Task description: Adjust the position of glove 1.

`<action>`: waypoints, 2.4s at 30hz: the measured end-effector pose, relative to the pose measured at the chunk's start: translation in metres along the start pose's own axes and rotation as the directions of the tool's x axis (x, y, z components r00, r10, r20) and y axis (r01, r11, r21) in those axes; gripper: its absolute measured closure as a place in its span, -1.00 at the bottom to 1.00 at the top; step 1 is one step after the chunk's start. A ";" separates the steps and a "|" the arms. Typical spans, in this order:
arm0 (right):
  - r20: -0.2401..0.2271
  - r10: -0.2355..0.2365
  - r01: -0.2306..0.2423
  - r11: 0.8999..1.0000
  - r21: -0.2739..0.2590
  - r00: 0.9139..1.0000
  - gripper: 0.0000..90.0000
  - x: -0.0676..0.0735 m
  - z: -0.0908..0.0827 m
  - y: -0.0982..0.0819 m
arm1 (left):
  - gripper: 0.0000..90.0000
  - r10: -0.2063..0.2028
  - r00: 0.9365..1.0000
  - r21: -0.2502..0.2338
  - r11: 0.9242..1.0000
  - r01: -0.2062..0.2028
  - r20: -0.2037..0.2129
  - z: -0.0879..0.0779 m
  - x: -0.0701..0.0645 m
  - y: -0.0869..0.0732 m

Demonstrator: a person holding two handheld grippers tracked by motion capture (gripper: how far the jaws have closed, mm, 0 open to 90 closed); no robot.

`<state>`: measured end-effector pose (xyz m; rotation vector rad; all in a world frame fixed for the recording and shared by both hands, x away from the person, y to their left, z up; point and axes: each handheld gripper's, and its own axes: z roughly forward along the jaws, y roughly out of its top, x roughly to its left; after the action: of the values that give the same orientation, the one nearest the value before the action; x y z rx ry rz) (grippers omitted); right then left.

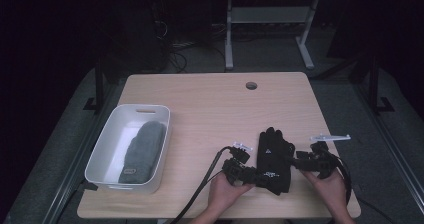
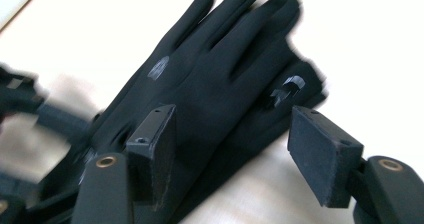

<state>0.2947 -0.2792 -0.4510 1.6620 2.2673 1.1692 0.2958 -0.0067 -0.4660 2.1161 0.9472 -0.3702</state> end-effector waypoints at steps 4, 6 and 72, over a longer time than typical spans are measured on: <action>0.027 0.053 -0.052 0.999 -0.015 0.998 -0.27 -0.012 0.012 0.013 | 0.07 0.023 0.999 0.011 1.000 -0.022 -0.033 0.002 -0.003 0.003; 0.043 0.074 -0.074 0.997 -0.016 0.996 -0.28 -0.016 0.016 0.018 | 0.15 0.041 0.998 0.024 0.999 -0.040 -0.048 0.003 -0.004 0.004; -0.310 0.163 -0.198 0.976 -0.086 0.937 0.75 0.031 0.027 0.072 | 0.82 0.002 1.000 -0.080 0.997 -0.002 -0.007 -0.102 0.020 0.001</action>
<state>0.3510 -0.2308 -0.4141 1.7846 2.1897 1.6689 0.3055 0.0792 -0.4084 2.0470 0.9481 -0.3193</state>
